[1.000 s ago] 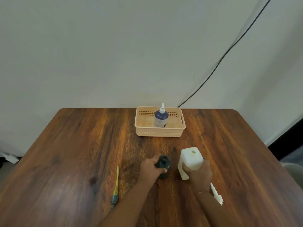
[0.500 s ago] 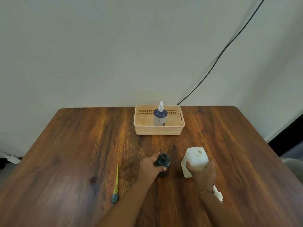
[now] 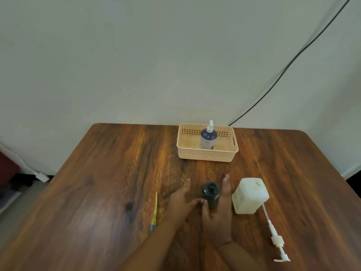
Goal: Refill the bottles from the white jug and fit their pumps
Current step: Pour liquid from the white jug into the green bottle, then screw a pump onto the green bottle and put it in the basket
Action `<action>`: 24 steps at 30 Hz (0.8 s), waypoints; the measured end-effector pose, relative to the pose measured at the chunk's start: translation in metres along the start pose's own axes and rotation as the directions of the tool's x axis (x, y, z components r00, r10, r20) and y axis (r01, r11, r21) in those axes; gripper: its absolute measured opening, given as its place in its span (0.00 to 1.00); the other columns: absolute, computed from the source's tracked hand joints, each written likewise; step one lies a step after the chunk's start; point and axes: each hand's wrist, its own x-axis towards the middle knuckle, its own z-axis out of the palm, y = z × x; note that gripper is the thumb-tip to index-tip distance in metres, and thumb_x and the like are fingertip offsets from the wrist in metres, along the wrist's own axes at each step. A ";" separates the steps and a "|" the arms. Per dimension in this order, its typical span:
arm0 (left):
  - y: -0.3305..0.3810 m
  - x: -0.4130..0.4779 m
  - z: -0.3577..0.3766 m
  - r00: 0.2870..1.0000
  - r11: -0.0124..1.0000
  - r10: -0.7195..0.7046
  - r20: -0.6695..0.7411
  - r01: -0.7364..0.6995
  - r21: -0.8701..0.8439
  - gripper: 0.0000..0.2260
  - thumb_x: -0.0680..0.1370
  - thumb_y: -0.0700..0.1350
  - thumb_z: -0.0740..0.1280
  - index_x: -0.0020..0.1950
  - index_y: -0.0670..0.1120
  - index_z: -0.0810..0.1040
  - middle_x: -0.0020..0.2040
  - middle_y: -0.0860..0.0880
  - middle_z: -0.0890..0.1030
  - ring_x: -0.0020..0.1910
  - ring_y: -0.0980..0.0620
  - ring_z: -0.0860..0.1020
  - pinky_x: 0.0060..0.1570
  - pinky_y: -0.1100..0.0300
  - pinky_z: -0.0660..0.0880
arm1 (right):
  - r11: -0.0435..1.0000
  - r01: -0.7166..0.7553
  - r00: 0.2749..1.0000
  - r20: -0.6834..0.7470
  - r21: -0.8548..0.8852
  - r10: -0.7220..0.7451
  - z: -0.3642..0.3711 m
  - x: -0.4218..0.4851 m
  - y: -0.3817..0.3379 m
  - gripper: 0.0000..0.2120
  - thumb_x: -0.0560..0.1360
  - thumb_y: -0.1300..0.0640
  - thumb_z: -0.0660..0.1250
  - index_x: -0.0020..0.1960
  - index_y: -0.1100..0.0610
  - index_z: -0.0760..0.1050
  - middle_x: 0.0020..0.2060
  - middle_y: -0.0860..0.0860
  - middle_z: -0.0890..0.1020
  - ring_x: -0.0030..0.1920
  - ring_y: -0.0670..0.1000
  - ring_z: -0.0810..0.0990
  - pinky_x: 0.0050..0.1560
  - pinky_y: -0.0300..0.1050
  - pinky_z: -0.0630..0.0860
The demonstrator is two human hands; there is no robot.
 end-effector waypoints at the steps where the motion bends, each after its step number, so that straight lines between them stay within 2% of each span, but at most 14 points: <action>1: -0.008 -0.006 -0.008 0.998 1.000 -0.023 -0.059 0.023 -0.013 0.32 0.72 0.50 0.70 0.73 0.46 0.61 0.68 0.49 0.73 0.61 0.54 0.74 0.61 0.64 0.70 | 1.000 -0.022 0.993 0.115 -0.011 0.023 0.012 -0.007 -0.004 0.40 0.73 0.60 0.63 0.75 0.44 0.42 0.75 0.40 0.49 0.74 0.40 0.47 0.71 0.33 0.48; 2: -0.018 -0.014 -0.016 0.990 0.998 -0.056 -0.127 0.057 0.004 0.28 0.74 0.49 0.68 0.72 0.47 0.64 0.65 0.49 0.75 0.61 0.54 0.75 0.60 0.64 0.70 | 0.998 -0.056 0.971 0.232 -0.029 0.061 0.025 -0.015 -0.005 0.39 0.74 0.60 0.62 0.74 0.43 0.42 0.74 0.38 0.50 0.73 0.38 0.48 0.72 0.37 0.50; 4: -0.043 -0.031 -0.028 0.952 0.983 -0.151 -0.266 0.172 0.057 0.19 0.77 0.50 0.63 0.67 0.45 0.72 0.58 0.47 0.80 0.56 0.49 0.78 0.58 0.57 0.73 | 0.984 -0.176 0.886 0.430 -0.036 0.174 0.049 -0.031 -0.006 0.36 0.74 0.63 0.61 0.75 0.47 0.46 0.74 0.43 0.56 0.73 0.42 0.54 0.73 0.41 0.53; 6: -0.066 -0.049 -0.035 0.899 0.959 -0.255 -0.356 0.283 0.028 0.14 0.79 0.51 0.59 0.57 0.45 0.78 0.48 0.42 0.83 0.49 0.44 0.80 0.49 0.53 0.76 | 0.951 -0.302 0.777 0.562 -0.062 0.283 0.068 -0.044 -0.007 0.36 0.73 0.67 0.60 0.75 0.53 0.47 0.73 0.50 0.61 0.72 0.47 0.60 0.72 0.39 0.54; 7: -0.075 -0.057 -0.036 0.880 0.945 -0.299 -0.369 0.327 0.014 0.14 0.80 0.51 0.57 0.58 0.46 0.77 0.47 0.41 0.82 0.48 0.43 0.80 0.47 0.54 0.75 | 0.940 -0.329 0.731 0.605 -0.093 0.316 0.075 -0.050 -0.009 0.36 0.73 0.66 0.59 0.75 0.54 0.46 0.72 0.53 0.64 0.71 0.49 0.63 0.72 0.38 0.55; 9: -0.089 -0.067 -0.032 0.860 0.917 -0.377 -0.344 0.399 -0.007 0.17 0.80 0.51 0.56 0.65 0.46 0.73 0.56 0.40 0.81 0.55 0.43 0.78 0.53 0.53 0.73 | 0.936 -0.325 0.671 0.664 -0.134 0.328 0.086 -0.058 -0.012 0.34 0.73 0.65 0.58 0.75 0.55 0.47 0.72 0.54 0.65 0.71 0.50 0.64 0.70 0.36 0.54; 11: -0.095 -0.072 -0.027 0.836 0.895 -0.438 -0.332 0.441 -0.069 0.18 0.80 0.50 0.57 0.67 0.46 0.71 0.65 0.43 0.76 0.63 0.44 0.74 0.62 0.54 0.68 | 0.938 -0.321 0.624 0.715 -0.134 0.316 0.094 -0.063 -0.016 0.33 0.73 0.65 0.57 0.75 0.56 0.48 0.73 0.53 0.62 0.72 0.50 0.61 0.69 0.33 0.52; 14: -0.098 -0.074 -0.023 0.832 0.885 -0.466 -0.303 0.432 -0.175 0.16 0.80 0.48 0.58 0.63 0.44 0.75 0.64 0.42 0.76 0.62 0.44 0.74 0.63 0.54 0.67 | 0.946 -0.297 0.566 0.773 -0.133 0.287 0.101 -0.069 -0.022 0.32 0.74 0.64 0.57 0.75 0.56 0.50 0.72 0.53 0.64 0.71 0.48 0.63 0.68 0.34 0.56; 17: -0.095 -0.075 -0.024 0.848 0.871 -0.467 -0.251 0.392 -0.297 0.14 0.80 0.47 0.58 0.60 0.43 0.77 0.59 0.42 0.79 0.55 0.48 0.75 0.57 0.58 0.67 | 0.952 -0.284 0.549 0.795 -0.115 0.259 0.103 -0.071 -0.025 0.29 0.75 0.64 0.56 0.75 0.56 0.53 0.71 0.53 0.66 0.70 0.47 0.65 0.68 0.34 0.57; 19: -0.091 -0.074 -0.027 0.855 0.864 -0.459 -0.241 0.367 -0.345 0.13 0.80 0.46 0.59 0.59 0.43 0.78 0.57 0.44 0.79 0.52 0.52 0.74 0.58 0.60 0.67 | 0.957 -0.269 0.550 0.798 -0.109 0.246 0.100 -0.067 -0.028 0.28 0.75 0.65 0.56 0.74 0.57 0.54 0.72 0.53 0.64 0.72 0.48 0.62 0.71 0.36 0.56; 21: -0.079 -0.071 -0.028 0.870 0.856 -0.439 -0.225 0.328 -0.400 0.11 0.79 0.44 0.60 0.53 0.45 0.81 0.54 0.42 0.82 0.52 0.48 0.77 0.62 0.50 0.71 | 0.972 -0.224 0.604 0.772 -0.075 0.199 0.090 -0.060 -0.031 0.27 0.74 0.66 0.56 0.72 0.58 0.60 0.72 0.54 0.64 0.72 0.47 0.62 0.69 0.31 0.56; 23: -0.055 -0.067 -0.030 0.883 0.864 -0.401 -0.244 0.276 -0.420 0.12 0.79 0.43 0.61 0.41 0.51 0.82 0.43 0.44 0.84 0.46 0.45 0.80 0.54 0.42 0.76 | 0.980 -0.196 0.676 0.719 -0.038 0.163 0.074 -0.049 -0.036 0.24 0.74 0.67 0.57 0.69 0.56 0.66 0.70 0.51 0.67 0.69 0.44 0.64 0.62 0.22 0.58; 24: -0.041 -0.064 -0.031 0.889 0.877 -0.368 -0.273 0.234 -0.420 0.14 0.78 0.44 0.62 0.36 0.53 0.81 0.37 0.47 0.83 0.42 0.46 0.81 0.49 0.43 0.77 | 0.981 -0.194 0.719 0.677 -0.020 0.156 0.062 -0.042 -0.039 0.23 0.74 0.67 0.57 0.68 0.54 0.68 0.69 0.50 0.69 0.69 0.44 0.65 0.60 0.21 0.58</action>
